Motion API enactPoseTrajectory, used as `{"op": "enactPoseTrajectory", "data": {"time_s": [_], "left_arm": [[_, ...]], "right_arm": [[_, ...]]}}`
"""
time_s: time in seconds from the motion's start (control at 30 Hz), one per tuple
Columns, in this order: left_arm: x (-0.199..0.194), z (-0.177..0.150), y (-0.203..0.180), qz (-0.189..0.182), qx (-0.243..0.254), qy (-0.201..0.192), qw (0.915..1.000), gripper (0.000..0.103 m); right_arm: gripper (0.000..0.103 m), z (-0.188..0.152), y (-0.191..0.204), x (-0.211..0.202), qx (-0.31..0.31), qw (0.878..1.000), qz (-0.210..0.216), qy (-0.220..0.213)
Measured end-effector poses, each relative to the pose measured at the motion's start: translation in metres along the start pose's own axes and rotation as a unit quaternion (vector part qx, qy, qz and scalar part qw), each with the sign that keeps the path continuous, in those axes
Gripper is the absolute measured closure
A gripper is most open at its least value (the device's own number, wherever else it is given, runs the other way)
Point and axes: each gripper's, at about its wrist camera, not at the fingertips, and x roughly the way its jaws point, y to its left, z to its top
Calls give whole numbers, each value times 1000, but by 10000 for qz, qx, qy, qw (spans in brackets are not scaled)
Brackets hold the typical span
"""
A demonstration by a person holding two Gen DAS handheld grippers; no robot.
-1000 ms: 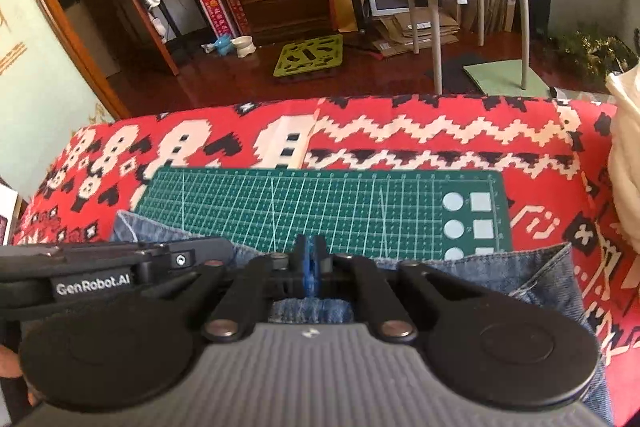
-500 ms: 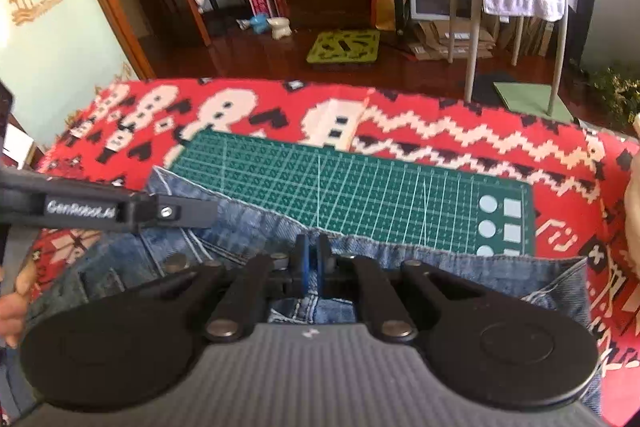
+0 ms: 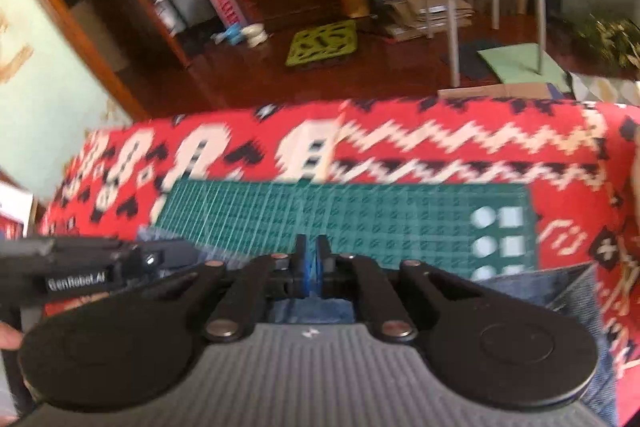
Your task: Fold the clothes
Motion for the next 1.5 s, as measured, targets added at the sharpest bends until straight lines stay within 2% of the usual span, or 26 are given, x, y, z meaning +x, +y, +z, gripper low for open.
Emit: {"op": "enactPoseTrajectory", "data": {"time_s": [0.1,0.23,0.4,0.6,0.83,0.97,1.1,1.23,1.33,1.5], "left_arm": [[-6,4,4,18,6,26,10000,100],[-13,9,9,42,14,62,10000,100],[-5,4,2,108,228,311,9992,100],[6,4,-6,245,376,401,9982,99],[16,15,-10,329,365,413,9979,99],[17,21,-17,83,186,418,9989,99],[26,17,-33,-108,263,608,9977,99],[35,14,-49,-288,356,809,9957,99],[42,11,-61,-423,425,959,9936,99],[48,16,-63,-334,390,1032,9933,100]], "right_arm": [[100,7,-17,-20,14,9999,-111,-44],[99,7,-45,-39,3,9992,-382,131],[99,1,-75,-47,53,9973,-635,359],[99,-10,-80,-37,-54,9945,-791,684],[101,-9,-82,-31,62,9955,-802,508],[97,-2,-76,-27,197,9947,-868,509],[97,4,-51,-30,234,9981,-345,450],[97,5,-21,-20,28,9969,-53,785],[97,4,-8,-7,-3,9949,-107,1005],[97,3,3,12,-33,9917,-211,1270]]}}
